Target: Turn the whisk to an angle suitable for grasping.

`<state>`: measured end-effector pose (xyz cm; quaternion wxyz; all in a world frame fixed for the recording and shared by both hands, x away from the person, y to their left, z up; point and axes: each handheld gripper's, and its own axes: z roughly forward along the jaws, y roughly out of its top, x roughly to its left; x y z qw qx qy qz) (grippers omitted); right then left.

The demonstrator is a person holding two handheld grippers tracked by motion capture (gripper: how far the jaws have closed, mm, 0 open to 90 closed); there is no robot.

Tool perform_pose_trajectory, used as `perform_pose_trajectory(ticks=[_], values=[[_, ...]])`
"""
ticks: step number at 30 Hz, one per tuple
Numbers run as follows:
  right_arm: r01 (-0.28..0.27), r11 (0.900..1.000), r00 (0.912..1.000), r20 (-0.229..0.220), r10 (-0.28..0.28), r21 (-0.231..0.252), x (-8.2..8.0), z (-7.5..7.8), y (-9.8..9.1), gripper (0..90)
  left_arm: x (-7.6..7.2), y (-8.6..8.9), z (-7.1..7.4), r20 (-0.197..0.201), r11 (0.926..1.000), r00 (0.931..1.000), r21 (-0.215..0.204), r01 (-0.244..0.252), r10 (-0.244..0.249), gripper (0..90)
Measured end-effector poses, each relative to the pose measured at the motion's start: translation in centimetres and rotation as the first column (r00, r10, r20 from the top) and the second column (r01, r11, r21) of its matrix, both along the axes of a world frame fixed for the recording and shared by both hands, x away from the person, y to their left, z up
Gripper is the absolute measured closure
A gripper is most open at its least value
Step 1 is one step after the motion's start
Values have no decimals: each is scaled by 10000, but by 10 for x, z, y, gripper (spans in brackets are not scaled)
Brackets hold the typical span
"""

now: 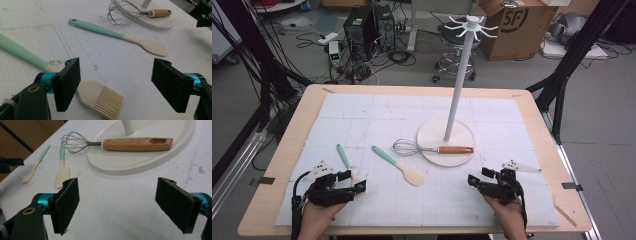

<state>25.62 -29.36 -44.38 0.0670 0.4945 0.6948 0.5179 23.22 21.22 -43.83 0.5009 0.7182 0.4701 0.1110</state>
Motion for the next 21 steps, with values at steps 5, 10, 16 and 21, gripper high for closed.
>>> perform_pose_trajectory(ticks=[5, 10, 16, 21], values=[[48, 10000, 10000, 44, -48, -38, 1, 1, 0, 378, -1, 0, 0, -22, 10000, 10000, -31, 19, -19, 239], [251, 9994, 9997, -88, -249, 256, 4, 5, -3, 630, 0, 0, -2, -65, 10000, 10000, -46, 3, -3, 238], [39, 9981, 9992, -397, -15, 619, 12, 6, -6, 827, -1, 0, -2, -121, 10000, 9999, -70, -30, 29, 239], [-29, 9984, 9986, -524, 58, 557, 23, 6, -6, 893, -1, 1, -3, -92, 9999, 9999, -109, -88, 87, 236]])
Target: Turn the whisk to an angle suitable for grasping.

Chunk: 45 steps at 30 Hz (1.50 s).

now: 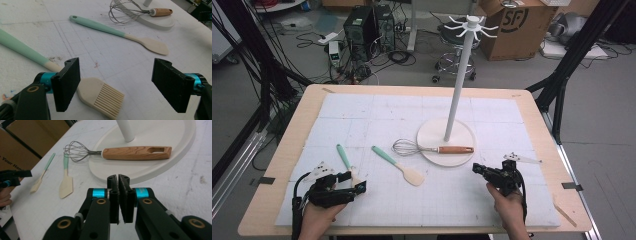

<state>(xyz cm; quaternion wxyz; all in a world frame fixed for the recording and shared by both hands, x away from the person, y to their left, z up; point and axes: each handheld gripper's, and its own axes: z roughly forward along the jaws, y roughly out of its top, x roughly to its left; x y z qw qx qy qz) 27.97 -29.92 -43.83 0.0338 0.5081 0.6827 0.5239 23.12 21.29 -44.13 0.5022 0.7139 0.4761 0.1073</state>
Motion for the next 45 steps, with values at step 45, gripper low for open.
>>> perform_pose_trajectory(ticks=[45], values=[[1156, 9884, 9823, -1365, -1285, -988, 84, -10, 2, 893, -3, -6, 0, -61, 9998, 9999, -139, 153, -154, 236]])
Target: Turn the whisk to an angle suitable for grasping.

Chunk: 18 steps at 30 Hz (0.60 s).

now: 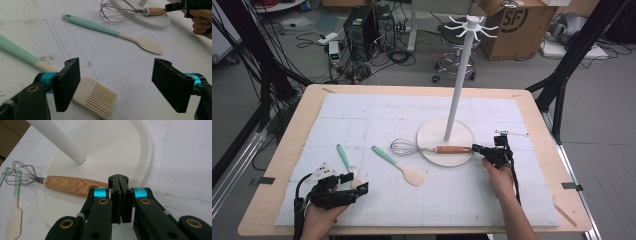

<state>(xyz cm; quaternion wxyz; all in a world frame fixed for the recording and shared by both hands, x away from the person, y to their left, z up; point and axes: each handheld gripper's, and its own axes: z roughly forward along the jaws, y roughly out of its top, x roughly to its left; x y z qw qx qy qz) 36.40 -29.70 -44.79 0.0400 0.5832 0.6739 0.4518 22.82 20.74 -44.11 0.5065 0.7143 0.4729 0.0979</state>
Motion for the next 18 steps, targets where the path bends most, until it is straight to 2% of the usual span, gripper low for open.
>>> perform_pose_trajectory(ticks=[18], values=[[-197, 9996, 9998, -24, 197, 216, 0, 1, 23, 893, -1, 1, 1, 53, 10000, 10000, -2, -38, 38, 236]])
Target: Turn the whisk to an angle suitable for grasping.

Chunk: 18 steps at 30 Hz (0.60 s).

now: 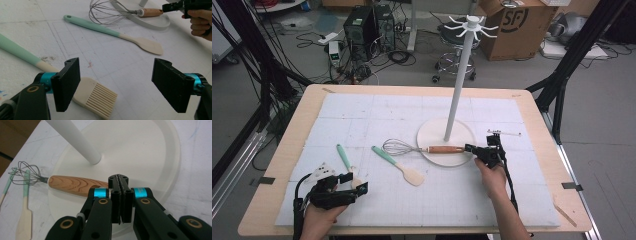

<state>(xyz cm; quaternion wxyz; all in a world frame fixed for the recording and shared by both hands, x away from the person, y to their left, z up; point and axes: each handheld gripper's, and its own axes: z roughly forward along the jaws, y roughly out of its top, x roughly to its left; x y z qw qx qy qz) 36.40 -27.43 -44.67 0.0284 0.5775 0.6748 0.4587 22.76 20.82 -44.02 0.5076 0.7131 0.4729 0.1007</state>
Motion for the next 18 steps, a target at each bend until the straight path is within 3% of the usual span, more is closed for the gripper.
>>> perform_pose_trajectory(ticks=[18], values=[[-34, 10000, 10000, 76, 34, 46, 3, 2, 19, 893, -1, 0, 0, -10, 10000, 10000, 30, 50, -50, 236]])
